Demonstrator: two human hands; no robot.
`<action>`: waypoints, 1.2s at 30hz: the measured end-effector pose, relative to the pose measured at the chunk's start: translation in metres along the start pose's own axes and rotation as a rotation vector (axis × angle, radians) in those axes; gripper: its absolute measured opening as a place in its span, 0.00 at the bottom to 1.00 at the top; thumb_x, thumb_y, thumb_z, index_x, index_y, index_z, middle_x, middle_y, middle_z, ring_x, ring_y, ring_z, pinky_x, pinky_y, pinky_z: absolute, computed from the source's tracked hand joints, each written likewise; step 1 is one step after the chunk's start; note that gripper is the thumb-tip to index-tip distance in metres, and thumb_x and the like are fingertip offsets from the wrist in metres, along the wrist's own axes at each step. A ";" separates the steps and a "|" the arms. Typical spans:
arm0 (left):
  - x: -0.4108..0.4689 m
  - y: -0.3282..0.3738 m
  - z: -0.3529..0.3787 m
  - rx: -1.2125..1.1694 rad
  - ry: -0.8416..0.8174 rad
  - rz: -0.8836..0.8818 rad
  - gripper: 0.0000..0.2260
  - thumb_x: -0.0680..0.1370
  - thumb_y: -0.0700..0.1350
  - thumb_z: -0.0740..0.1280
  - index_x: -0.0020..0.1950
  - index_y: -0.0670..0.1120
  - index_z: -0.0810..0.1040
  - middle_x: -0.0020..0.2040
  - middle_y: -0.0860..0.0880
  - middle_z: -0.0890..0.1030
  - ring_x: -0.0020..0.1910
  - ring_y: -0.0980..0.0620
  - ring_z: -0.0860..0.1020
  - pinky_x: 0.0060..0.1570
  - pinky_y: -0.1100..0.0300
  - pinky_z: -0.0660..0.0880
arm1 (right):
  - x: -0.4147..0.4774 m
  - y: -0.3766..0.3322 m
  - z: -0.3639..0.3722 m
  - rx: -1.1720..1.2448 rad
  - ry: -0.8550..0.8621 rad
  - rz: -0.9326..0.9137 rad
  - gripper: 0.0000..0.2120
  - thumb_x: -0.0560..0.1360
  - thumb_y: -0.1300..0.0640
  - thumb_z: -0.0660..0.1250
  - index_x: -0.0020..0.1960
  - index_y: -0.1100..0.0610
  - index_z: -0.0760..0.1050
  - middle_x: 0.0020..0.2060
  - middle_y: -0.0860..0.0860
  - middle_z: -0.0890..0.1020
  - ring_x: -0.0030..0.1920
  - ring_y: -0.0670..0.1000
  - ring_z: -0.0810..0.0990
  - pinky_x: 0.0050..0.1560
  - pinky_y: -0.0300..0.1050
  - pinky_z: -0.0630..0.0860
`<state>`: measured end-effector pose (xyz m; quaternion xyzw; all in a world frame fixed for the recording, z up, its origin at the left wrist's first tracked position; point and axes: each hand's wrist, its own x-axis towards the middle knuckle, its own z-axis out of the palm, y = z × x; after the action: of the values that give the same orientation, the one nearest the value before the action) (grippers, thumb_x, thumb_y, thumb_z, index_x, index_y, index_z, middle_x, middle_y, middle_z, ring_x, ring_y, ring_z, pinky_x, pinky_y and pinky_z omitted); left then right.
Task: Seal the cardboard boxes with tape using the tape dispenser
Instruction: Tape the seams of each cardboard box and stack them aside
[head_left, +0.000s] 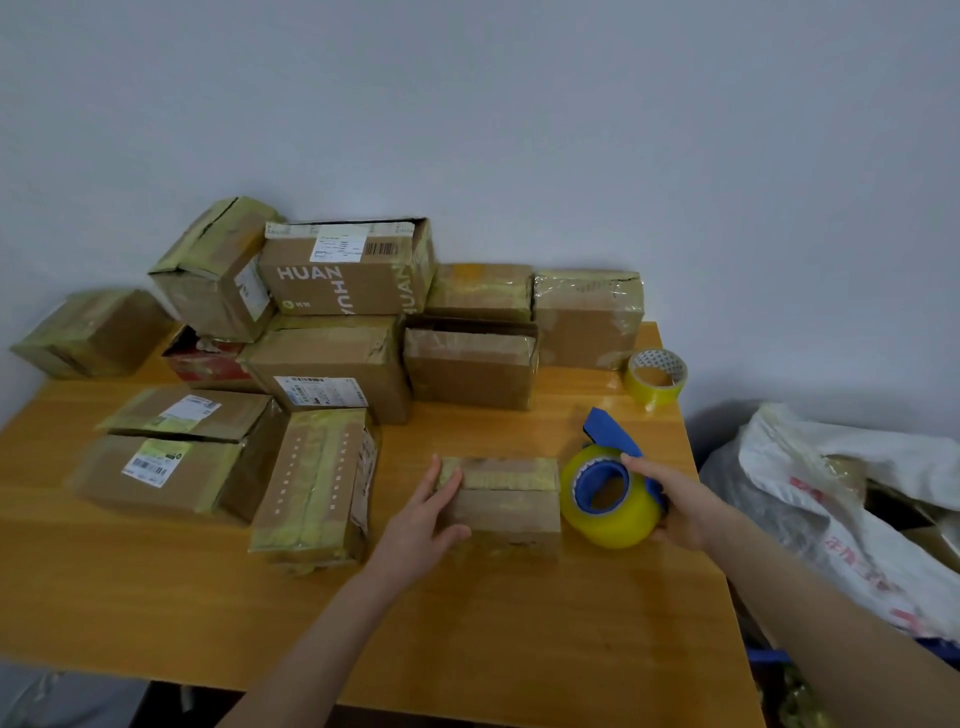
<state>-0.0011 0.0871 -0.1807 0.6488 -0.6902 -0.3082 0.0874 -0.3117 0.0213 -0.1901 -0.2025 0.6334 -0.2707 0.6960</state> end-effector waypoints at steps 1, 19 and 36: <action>-0.001 0.001 0.000 0.005 0.001 -0.001 0.33 0.79 0.50 0.65 0.78 0.54 0.50 0.75 0.58 0.37 0.77 0.51 0.52 0.72 0.52 0.59 | -0.001 -0.001 -0.001 -0.041 0.020 -0.036 0.31 0.62 0.50 0.79 0.61 0.57 0.76 0.54 0.57 0.83 0.53 0.59 0.82 0.57 0.59 0.78; 0.005 0.015 0.004 -0.144 -0.020 0.029 0.30 0.76 0.53 0.69 0.76 0.54 0.62 0.79 0.56 0.49 0.76 0.54 0.55 0.69 0.58 0.61 | -0.098 -0.070 0.061 -1.004 -0.276 -0.567 0.32 0.66 0.63 0.78 0.64 0.47 0.68 0.55 0.47 0.76 0.51 0.44 0.80 0.44 0.37 0.78; 0.020 0.042 -0.040 -1.019 0.023 -0.415 0.02 0.77 0.41 0.69 0.47 0.43 0.79 0.37 0.50 0.82 0.27 0.58 0.69 0.25 0.68 0.64 | -0.092 -0.074 0.066 -1.125 -0.290 -0.558 0.30 0.67 0.66 0.76 0.63 0.49 0.67 0.54 0.49 0.76 0.50 0.47 0.80 0.40 0.36 0.76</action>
<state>-0.0191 0.0543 -0.1320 0.6503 -0.3101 -0.6070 0.3355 -0.2598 0.0185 -0.0654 -0.7282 0.5016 -0.0381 0.4654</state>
